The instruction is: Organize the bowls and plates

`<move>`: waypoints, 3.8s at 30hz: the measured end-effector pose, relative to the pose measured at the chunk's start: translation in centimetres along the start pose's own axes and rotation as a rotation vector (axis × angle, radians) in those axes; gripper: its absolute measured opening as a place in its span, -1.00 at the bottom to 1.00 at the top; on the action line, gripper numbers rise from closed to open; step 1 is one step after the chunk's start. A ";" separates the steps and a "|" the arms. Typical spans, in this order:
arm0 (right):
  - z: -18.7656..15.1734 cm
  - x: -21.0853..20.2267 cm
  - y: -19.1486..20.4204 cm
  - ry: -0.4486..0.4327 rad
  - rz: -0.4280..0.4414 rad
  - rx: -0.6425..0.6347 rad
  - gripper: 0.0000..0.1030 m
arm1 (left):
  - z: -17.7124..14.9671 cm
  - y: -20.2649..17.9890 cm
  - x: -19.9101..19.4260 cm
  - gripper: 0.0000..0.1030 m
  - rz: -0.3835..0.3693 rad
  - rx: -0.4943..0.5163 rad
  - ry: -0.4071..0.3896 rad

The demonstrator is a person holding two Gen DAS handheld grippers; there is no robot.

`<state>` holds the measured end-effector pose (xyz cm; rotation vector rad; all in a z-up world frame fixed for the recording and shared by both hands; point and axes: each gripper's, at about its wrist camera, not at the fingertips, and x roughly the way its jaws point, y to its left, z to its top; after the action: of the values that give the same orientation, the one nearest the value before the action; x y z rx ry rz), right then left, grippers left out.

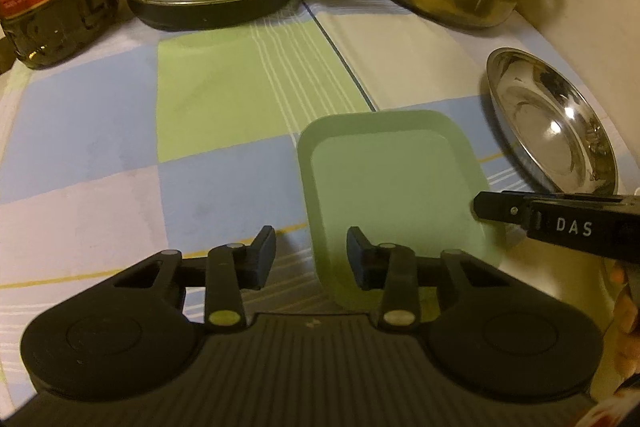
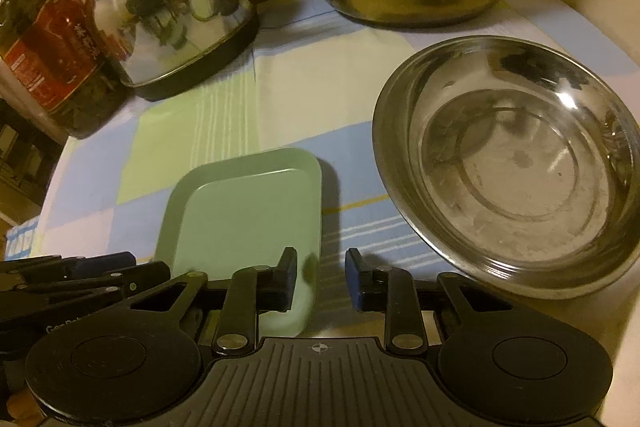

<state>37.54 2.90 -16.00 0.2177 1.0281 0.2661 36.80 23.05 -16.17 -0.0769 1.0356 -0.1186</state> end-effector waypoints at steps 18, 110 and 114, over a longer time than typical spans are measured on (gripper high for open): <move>0.2 0.8 0.9 -0.018 -0.015 -0.042 -0.90 | 0.3 0.0 1.2 -0.86 -0.018 -0.017 0.010; 5.0 -4.0 -15.2 -0.032 -0.288 0.156 -0.89 | 7.5 -17.2 7.0 -0.88 -0.164 0.171 -0.014; 5.1 -4.6 -15.6 -0.056 -0.273 0.180 -0.89 | 7.7 -17.1 6.6 -0.87 -0.172 0.162 -0.018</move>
<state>41.52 -13.60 -14.37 0.2432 1.0133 -0.0804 45.68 5.31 -15.86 -0.0200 0.9971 -0.3572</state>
